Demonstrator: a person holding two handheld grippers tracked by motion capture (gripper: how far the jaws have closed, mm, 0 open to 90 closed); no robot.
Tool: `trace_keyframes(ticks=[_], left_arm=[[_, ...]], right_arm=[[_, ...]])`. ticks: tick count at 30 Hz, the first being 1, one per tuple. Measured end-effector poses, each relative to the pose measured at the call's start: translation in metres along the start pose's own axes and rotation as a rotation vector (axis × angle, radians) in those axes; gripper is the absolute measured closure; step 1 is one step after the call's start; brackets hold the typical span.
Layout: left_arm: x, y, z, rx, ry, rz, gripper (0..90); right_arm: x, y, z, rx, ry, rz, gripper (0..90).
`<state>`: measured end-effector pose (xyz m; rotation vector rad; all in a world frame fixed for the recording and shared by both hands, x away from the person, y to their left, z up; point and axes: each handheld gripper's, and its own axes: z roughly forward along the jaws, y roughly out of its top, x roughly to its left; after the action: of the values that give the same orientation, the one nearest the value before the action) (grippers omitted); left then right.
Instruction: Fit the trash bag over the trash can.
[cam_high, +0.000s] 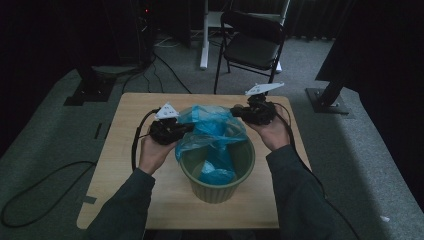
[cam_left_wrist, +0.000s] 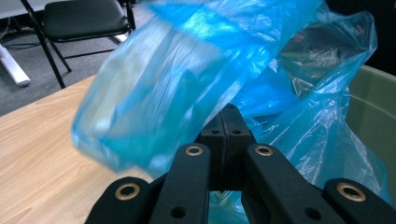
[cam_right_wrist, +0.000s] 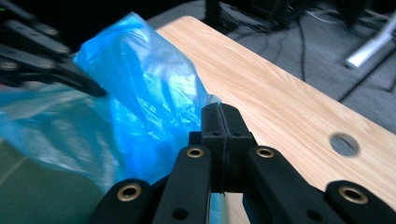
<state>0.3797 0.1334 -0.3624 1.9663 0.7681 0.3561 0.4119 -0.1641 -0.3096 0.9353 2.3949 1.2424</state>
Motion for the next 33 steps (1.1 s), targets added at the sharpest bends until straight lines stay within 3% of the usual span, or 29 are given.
trace_keyframes(ticks=[4,5,9,15,16,27,33], left_arm=[[0.001,-0.001,-0.001,0.002,-0.008,-0.003,89.9],[0.002,-0.001,-0.001,0.004,-0.008,-0.003,89.5],[0.004,-0.003,-0.003,0.005,-0.003,-0.009,89.2],[0.006,-0.004,-0.006,0.003,0.016,-0.012,90.0],[0.007,-0.004,-0.008,-0.004,0.02,-0.021,90.0],[0.016,-0.013,-0.01,0.015,0.052,-0.051,90.0],[0.022,-0.016,-0.011,0.013,0.065,-0.078,90.0]], right_arm=[[-0.006,-0.003,0.0,0.013,-0.016,0.036,90.0],[-0.011,-0.005,0.0,0.027,-0.054,0.062,90.0],[-0.022,-0.01,0.002,0.046,-0.091,0.119,90.0],[-0.032,-0.018,0.005,0.076,-0.127,0.166,90.0],[-0.036,-0.023,0.006,0.09,-0.153,0.182,90.0],[-0.05,-0.048,0.0,0.123,-0.161,0.245,90.0],[-0.053,-0.062,-0.001,0.14,-0.136,0.262,90.0]])
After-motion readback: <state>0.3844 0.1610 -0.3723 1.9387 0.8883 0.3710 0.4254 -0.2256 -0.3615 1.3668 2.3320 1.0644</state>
